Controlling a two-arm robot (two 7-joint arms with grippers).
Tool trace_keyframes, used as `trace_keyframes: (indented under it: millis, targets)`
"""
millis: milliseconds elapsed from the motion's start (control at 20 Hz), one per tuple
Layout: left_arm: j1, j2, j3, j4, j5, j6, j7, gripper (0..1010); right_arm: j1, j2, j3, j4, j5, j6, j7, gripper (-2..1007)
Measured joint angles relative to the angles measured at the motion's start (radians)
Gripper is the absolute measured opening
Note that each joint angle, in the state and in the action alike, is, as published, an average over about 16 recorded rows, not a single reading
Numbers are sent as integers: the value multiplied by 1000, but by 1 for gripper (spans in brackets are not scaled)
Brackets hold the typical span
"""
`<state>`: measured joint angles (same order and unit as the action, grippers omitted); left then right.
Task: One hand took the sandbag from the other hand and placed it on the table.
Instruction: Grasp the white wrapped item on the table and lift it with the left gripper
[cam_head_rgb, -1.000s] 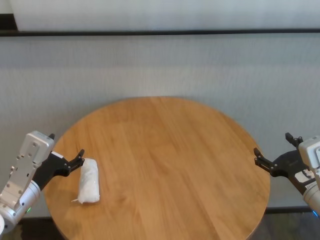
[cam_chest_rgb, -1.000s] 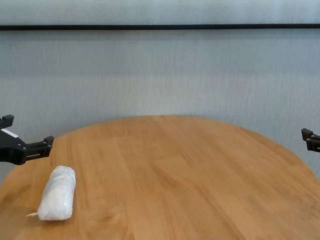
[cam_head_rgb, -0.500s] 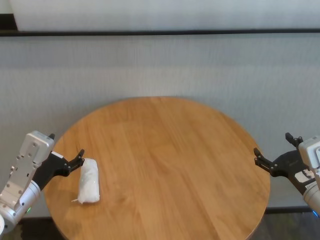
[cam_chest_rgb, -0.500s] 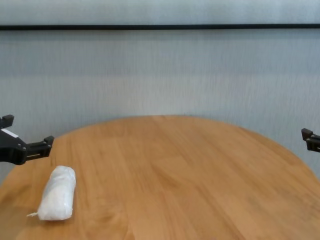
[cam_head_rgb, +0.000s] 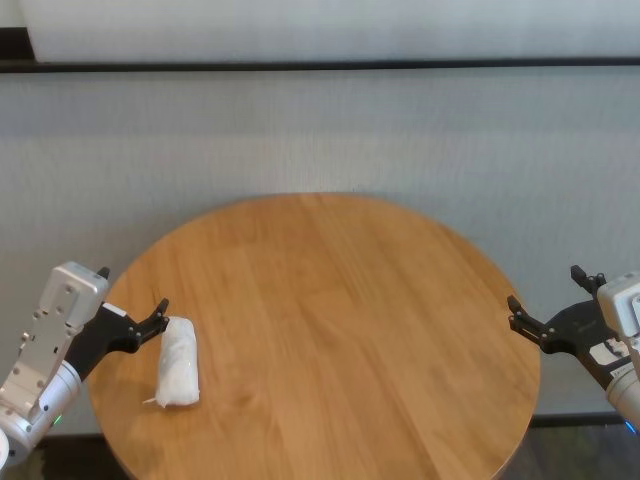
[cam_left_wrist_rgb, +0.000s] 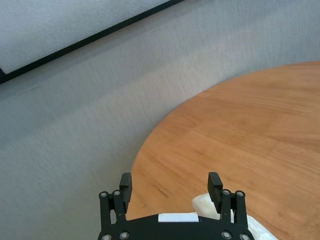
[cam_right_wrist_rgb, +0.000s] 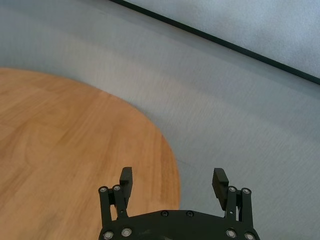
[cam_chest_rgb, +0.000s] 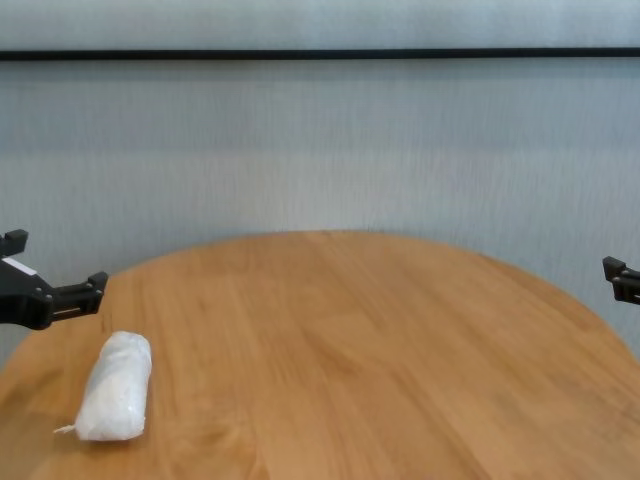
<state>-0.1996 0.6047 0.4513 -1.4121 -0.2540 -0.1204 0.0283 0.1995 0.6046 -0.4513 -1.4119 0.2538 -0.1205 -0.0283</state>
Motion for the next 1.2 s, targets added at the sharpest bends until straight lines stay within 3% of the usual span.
trace_keyframes:
  millis: [750,950,1200]
  targets:
    - [-1,0,0,1,-1,2,-6,1000,0,0,0,0,0,0,0,1007]
    - [-12,3,-1,5,-4,18,-28,1000,0,0,0,0,0,0,0,1007]
    - [-36,11,-5,11,-15,60,-78,1000,0,0,0,0,0,0,0,1007]
